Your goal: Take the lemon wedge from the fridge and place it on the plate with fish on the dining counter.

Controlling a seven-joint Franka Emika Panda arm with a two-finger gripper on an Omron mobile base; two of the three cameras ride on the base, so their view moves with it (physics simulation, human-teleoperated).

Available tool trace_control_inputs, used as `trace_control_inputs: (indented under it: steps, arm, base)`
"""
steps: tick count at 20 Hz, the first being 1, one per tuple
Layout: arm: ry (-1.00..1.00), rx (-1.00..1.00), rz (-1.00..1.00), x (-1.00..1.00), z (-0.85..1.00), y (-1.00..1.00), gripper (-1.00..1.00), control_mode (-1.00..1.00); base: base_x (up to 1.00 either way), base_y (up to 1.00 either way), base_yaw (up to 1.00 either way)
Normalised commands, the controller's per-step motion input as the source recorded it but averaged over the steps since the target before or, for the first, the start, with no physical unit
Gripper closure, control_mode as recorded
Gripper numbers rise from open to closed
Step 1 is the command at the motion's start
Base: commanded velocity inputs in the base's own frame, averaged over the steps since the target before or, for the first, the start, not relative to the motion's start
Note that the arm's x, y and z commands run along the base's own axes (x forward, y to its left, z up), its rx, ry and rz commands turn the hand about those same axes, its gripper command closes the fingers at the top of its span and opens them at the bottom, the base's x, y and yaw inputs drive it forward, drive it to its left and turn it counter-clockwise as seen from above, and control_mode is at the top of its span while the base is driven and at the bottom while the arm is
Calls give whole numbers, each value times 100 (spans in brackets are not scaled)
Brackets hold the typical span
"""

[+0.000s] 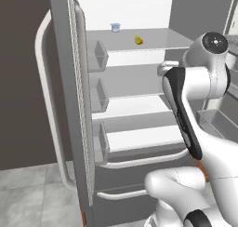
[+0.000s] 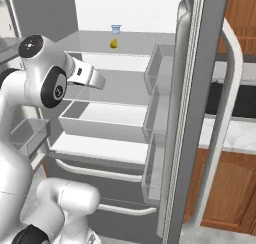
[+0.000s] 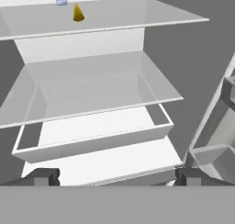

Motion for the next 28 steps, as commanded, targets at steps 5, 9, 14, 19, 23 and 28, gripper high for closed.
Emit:
trace_control_inputs:
  steps: [5,9,14,19,23,28]
  arm:
    - [0,0,0,0,0,0,-100,100]
    - [0,0,0,0,0,0,-100,100]
    - [0,0,0,0,0,0,-100,100]
    - [0,0,0,0,0,0,-100,100]
    - [0,0,0,0,0,0,-100,100]
    - [0,0,0,0,0,0,-100,100]
  base:
    - [65,0,0]
    - [57,0,0]
    - [33,0,-1]
    - [22,0,0]
    - [58,0,0]
    - [61,0,0]
